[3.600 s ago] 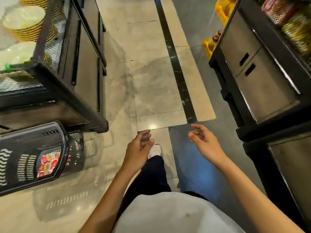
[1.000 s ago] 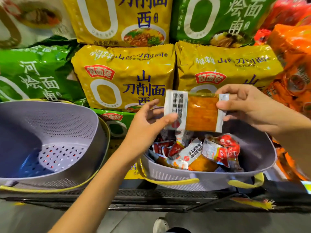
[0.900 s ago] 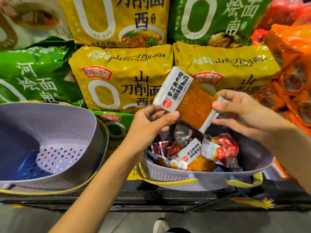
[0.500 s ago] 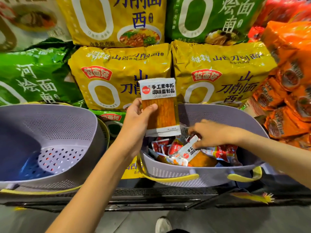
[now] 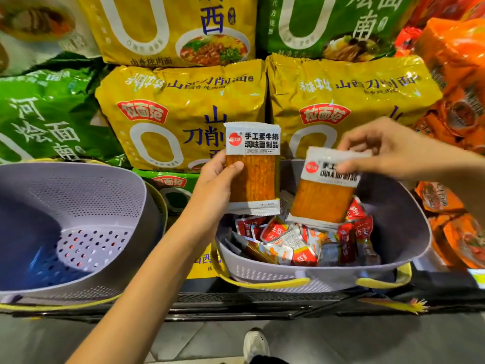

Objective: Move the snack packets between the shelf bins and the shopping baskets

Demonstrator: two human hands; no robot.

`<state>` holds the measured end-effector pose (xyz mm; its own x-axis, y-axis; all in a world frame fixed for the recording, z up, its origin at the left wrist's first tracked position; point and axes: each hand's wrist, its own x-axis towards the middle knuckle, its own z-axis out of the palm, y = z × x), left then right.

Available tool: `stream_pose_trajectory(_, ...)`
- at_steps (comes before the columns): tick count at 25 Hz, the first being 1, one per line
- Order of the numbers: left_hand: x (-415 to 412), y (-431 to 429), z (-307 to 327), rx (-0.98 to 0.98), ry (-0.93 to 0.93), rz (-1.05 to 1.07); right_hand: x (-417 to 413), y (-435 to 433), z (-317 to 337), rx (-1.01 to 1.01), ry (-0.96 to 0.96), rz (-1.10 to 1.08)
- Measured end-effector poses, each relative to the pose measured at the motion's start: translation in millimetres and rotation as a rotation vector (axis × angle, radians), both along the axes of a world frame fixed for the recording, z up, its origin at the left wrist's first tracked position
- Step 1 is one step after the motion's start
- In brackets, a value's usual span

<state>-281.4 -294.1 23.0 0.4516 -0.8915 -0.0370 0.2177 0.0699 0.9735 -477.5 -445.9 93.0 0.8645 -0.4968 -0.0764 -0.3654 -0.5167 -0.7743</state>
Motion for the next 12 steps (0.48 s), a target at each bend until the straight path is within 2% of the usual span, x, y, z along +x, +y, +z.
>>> stream_pose_trajectory(2,-4,-5,0,0.034,0.029,-0.075,11,5,10,0.112,-0.158,-0.013)
stream_pose_trajectory(4,-8,-8,1,0.054,0.088,-0.147,28,11,5,0.152,-0.232,-0.068)
stream_pose_trajectory(8,-12,-1,1,0.041,-0.086,-0.177,49,13,-12,0.119,-0.370,-0.179)
stream_pose_trajectory(10,-7,5,3,0.018,-0.085,-0.126,44,3,-22,0.105,-0.391,-0.289)
stream_pose_trajectory(11,-3,8,3,0.002,-0.073,-0.095,39,-1,-27,0.118,-0.350,-0.336)
stream_pose_trajectory(12,2,12,3,-0.008,-0.070,-0.058,35,-2,-35,0.130,-0.227,-0.327)
